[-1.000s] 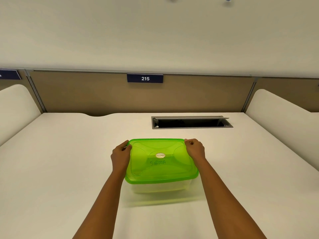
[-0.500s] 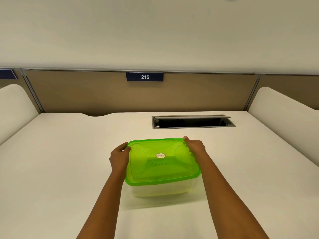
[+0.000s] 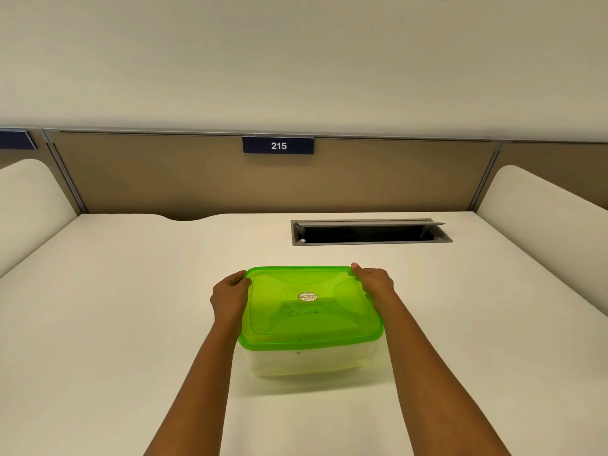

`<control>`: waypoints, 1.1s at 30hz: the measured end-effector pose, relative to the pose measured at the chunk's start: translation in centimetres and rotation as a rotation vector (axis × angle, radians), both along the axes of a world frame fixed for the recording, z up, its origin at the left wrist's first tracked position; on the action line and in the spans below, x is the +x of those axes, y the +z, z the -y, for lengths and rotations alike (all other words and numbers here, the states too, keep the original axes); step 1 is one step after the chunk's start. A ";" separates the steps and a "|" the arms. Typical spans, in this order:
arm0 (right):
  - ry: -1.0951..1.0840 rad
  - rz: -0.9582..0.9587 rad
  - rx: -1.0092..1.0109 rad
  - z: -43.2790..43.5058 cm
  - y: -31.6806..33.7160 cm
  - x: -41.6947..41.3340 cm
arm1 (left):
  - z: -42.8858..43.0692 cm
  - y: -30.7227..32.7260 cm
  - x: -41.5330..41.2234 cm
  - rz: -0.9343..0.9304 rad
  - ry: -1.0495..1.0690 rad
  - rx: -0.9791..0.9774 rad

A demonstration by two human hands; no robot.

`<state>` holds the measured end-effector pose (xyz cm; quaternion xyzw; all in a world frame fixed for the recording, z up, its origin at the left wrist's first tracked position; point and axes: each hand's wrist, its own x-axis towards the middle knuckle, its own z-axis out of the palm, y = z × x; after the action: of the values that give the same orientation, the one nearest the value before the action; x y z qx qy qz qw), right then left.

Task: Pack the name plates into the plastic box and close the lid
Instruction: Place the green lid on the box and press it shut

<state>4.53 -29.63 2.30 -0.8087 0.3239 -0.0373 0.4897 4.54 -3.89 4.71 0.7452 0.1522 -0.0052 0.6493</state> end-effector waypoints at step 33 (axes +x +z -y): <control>-0.032 -0.018 -0.050 -0.3 -0.9 0.3 | -0.9 -2.1 5.6 -0.393 -0.038 -0.347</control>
<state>4.83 -29.29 1.42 -0.8156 0.3404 -0.0458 0.4657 10.16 -3.00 2.58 0.6102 0.2583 -0.1882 0.7249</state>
